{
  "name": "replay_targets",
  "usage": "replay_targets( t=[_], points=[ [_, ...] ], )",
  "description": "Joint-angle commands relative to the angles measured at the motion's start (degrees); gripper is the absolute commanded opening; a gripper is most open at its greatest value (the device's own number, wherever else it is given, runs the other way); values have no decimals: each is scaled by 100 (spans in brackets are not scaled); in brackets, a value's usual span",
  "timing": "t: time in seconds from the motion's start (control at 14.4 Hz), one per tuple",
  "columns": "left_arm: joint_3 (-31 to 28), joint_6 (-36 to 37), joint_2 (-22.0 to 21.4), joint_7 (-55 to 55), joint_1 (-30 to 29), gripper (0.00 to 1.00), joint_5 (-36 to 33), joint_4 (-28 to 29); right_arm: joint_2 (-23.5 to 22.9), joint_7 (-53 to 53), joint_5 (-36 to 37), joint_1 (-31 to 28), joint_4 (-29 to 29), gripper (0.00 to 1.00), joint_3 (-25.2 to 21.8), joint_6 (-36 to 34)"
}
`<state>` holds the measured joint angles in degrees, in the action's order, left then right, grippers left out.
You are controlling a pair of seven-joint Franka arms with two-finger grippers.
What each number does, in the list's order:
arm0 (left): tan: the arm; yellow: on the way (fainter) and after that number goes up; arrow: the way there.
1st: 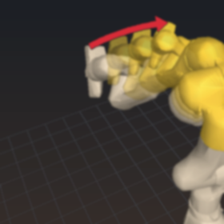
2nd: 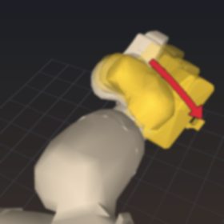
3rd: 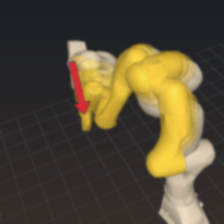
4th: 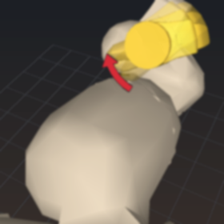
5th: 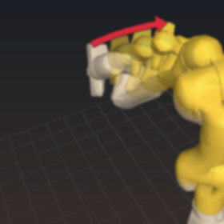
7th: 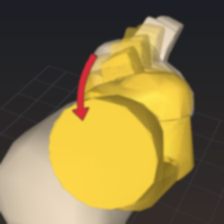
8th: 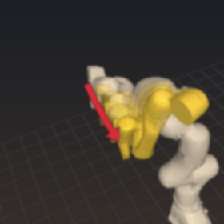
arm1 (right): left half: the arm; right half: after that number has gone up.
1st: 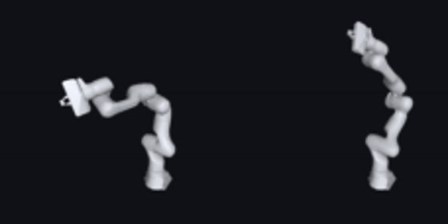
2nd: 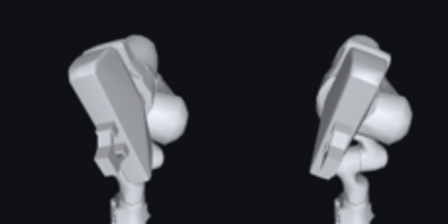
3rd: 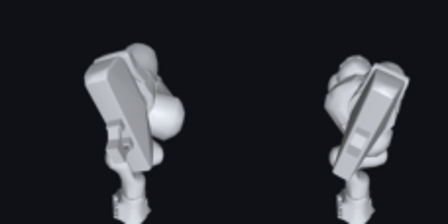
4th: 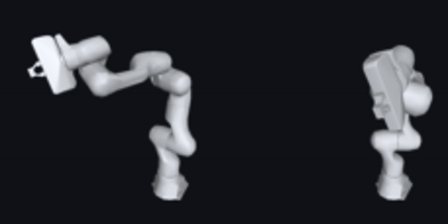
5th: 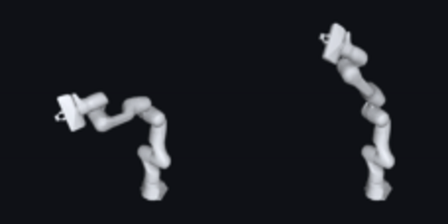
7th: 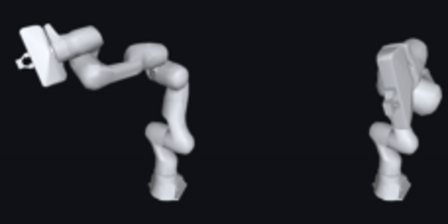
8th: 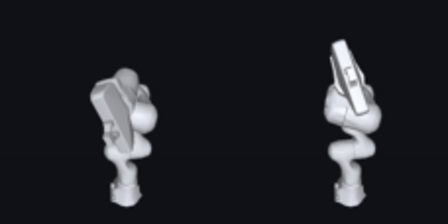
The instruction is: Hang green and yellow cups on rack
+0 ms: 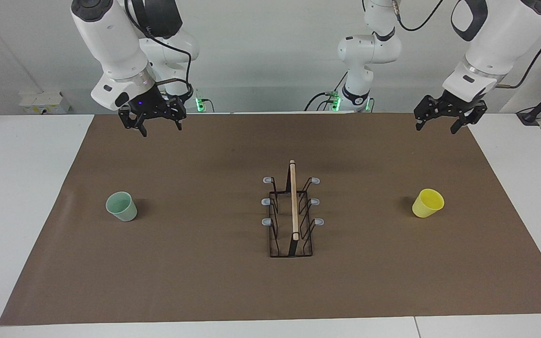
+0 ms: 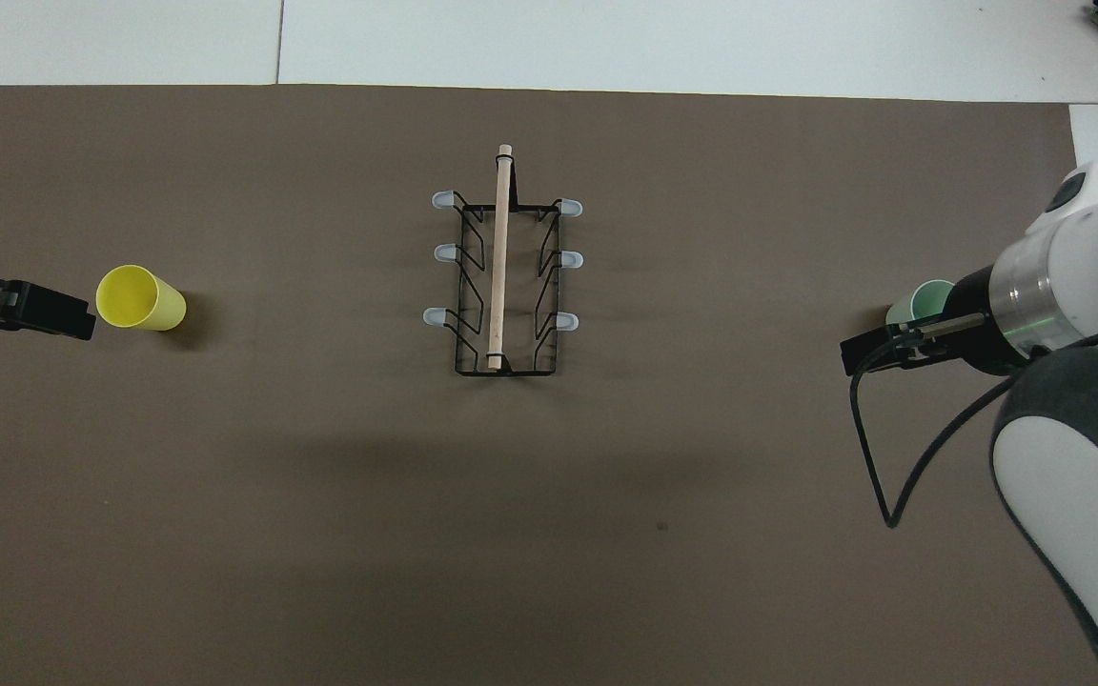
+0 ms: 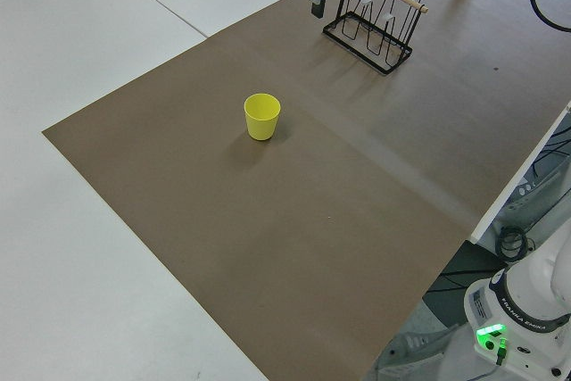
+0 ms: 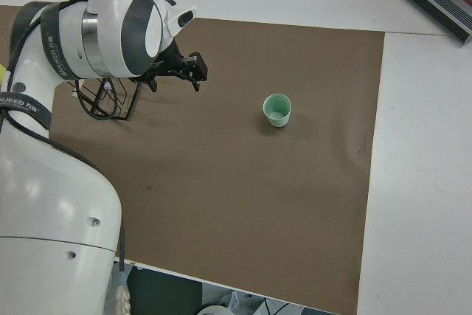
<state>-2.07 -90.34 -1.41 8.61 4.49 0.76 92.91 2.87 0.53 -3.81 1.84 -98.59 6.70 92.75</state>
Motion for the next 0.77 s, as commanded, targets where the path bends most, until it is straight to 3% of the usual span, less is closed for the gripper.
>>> replay_targets(
  t=[0.0, 0.28, 0.7],
  points=[
    [-92, -168, -158, -166, 105, 100, 12, 193, -59, -88, 91, -61, 77, 100, 51, 50],
    [-154, -37, 350, -297, 61, 100, 302, -244, -59, -114, 73, 9, 68, 100, 60, 94],
    [-1189, 438, 1624, -771, 114, 100, 1170, -1599, -59, -114, 30, 18, 68, 100, 60, 138]
  ],
)
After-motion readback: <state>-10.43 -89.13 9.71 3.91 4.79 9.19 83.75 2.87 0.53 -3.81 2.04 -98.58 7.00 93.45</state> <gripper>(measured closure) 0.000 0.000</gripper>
